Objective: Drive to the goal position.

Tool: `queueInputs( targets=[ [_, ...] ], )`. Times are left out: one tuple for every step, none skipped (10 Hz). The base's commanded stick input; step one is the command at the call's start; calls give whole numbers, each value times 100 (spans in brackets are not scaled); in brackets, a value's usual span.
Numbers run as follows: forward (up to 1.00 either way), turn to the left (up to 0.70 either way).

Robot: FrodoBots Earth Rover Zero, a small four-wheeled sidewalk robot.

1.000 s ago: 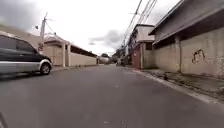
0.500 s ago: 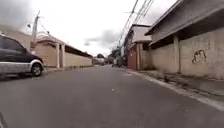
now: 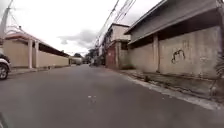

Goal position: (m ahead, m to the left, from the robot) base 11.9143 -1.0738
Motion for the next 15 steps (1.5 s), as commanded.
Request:
queueInputs(
  targets=[
    [70,0],
    [70,0],
    [70,0],
    [70,0],
    [70,0],
    [70,0],
    [70,0],
    [70,0],
    [70,0],
    [70,0],
    [70,0],
    [70,0],
    [70,0],
    [70,0],
    [70,5]
  ],
)
